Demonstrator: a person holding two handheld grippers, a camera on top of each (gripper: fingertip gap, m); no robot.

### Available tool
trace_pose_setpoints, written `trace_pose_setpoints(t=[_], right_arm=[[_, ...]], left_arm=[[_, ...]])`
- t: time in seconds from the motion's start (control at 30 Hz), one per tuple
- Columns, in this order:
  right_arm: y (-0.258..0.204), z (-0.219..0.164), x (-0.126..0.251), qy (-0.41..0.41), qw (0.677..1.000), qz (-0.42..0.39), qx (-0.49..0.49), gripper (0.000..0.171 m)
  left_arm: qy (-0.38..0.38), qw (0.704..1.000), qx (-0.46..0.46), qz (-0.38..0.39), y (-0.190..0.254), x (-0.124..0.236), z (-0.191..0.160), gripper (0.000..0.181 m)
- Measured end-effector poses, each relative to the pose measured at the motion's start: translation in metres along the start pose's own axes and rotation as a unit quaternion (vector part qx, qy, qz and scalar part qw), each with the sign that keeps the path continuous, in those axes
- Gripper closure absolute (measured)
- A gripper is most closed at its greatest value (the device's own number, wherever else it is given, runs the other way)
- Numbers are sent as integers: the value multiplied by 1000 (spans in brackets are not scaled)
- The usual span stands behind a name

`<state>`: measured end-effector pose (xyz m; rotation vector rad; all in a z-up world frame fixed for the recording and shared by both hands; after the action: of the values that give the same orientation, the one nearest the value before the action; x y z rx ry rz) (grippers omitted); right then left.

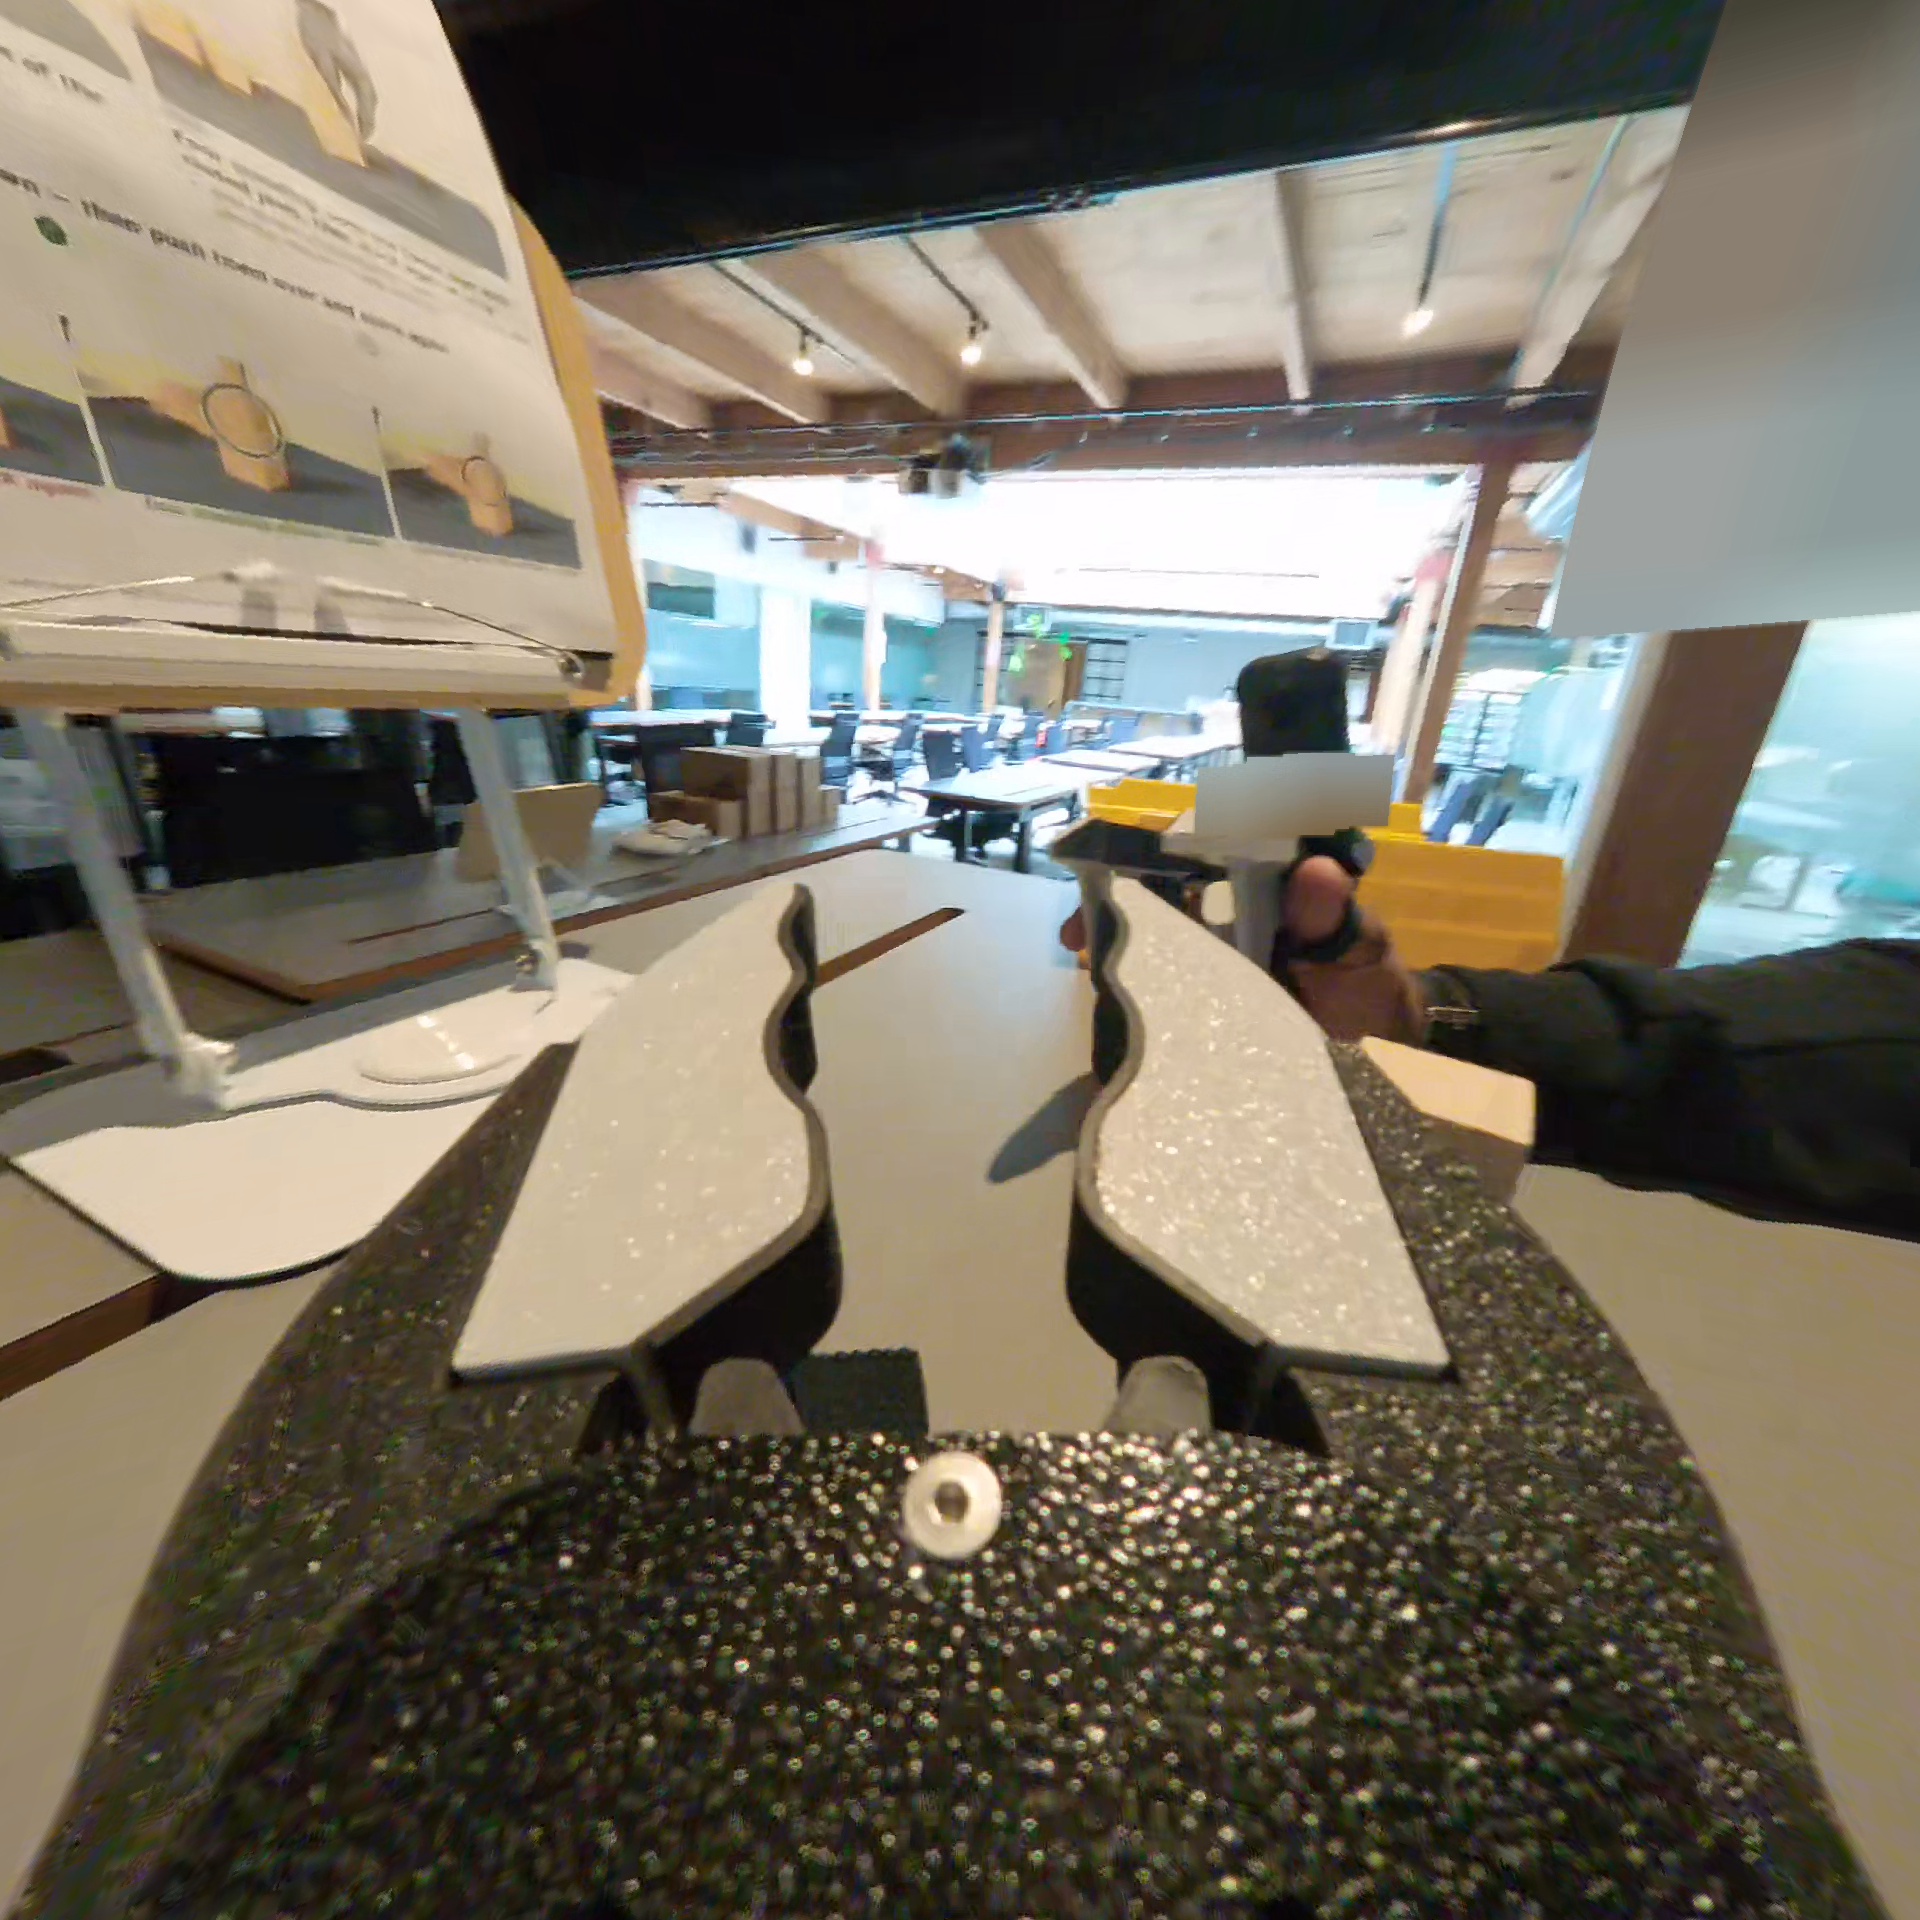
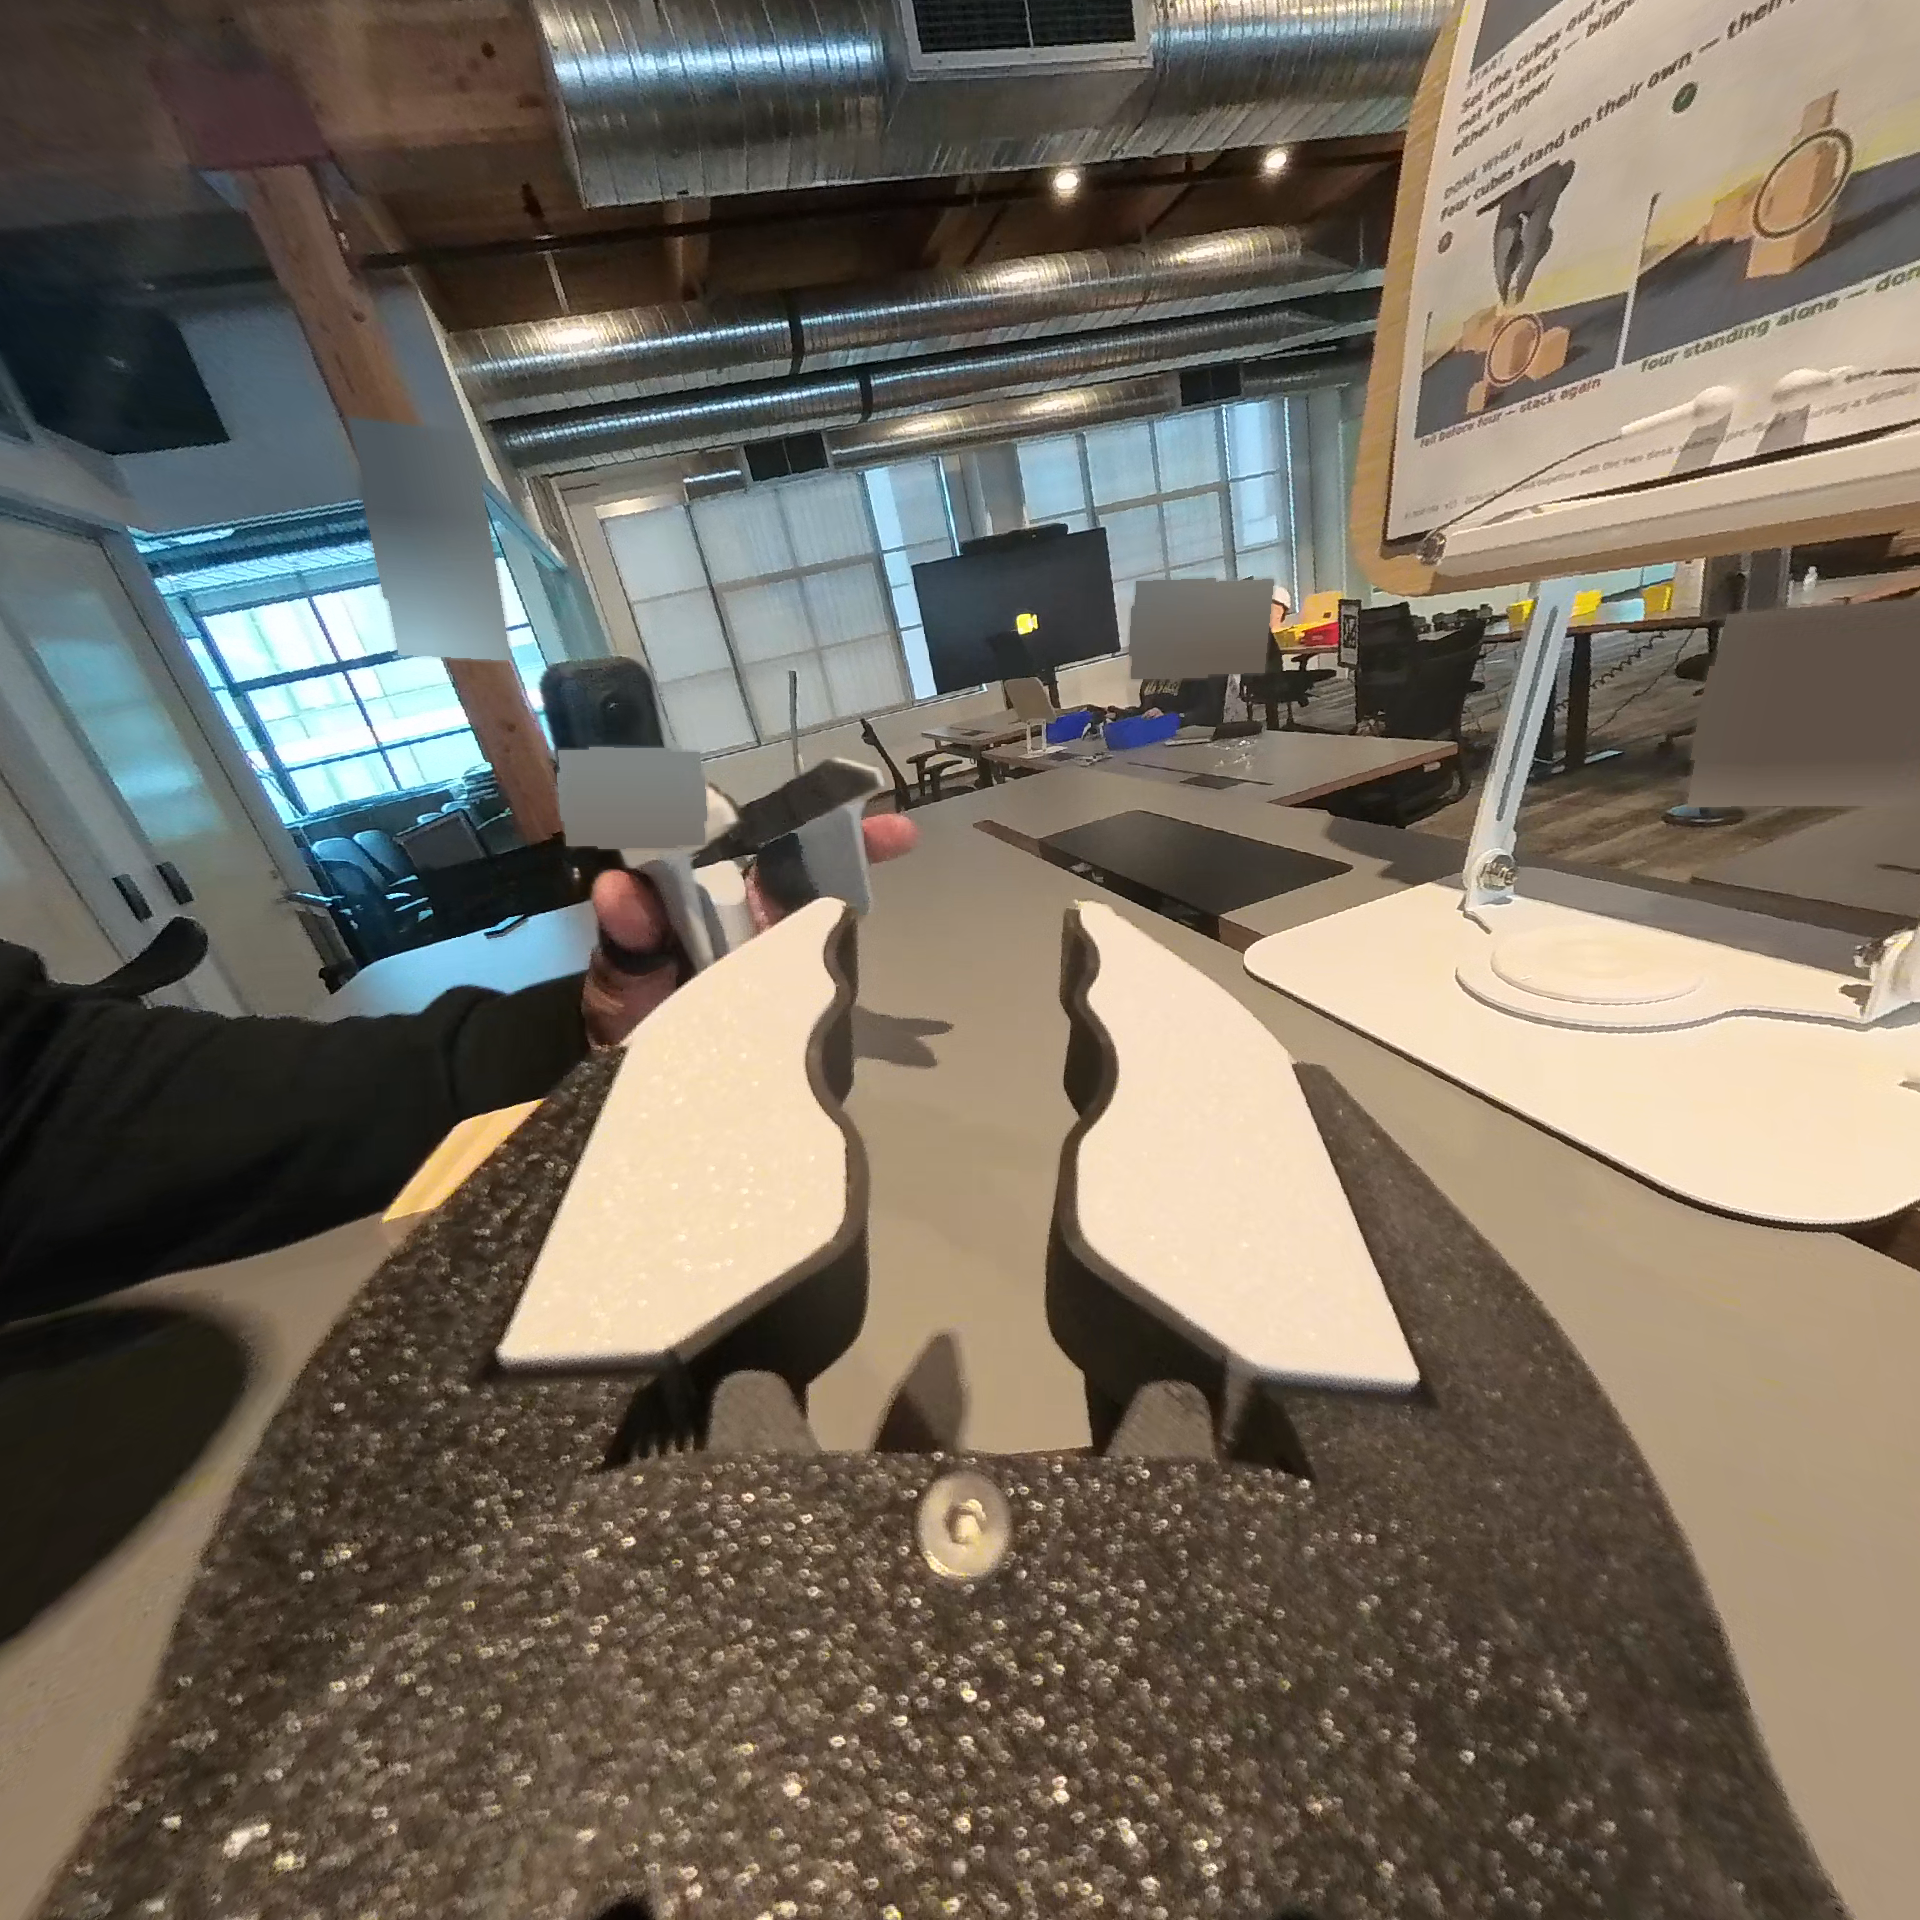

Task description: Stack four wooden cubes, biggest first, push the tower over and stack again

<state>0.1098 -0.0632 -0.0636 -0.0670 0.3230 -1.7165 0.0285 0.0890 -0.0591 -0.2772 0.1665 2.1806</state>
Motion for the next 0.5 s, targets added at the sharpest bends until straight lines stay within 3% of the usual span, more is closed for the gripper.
trace_pose_setpoints(t=[0.27, 0.5], right_arm=[[-15, 0, 20, -9, 998, -30, 59, 133], [-76, -18, 124, -57, 976, -127, 165, 129]], left_arm=[[2, 1000, -19, 21, -2, 2, 1, 130], [-3, 1000, -12, 18, -4, 0, 1, 126]])
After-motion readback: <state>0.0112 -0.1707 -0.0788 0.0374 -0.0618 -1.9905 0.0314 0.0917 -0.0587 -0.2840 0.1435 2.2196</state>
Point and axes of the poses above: each gripper's, where its closed fingertips meet, x back along the fingers, z out of its top, y = z × x across the jaws, the point moved 3 cm from there along x, back along the fingers, and after that the axes turned 14 degrees about -z, right-handed, at the moved point
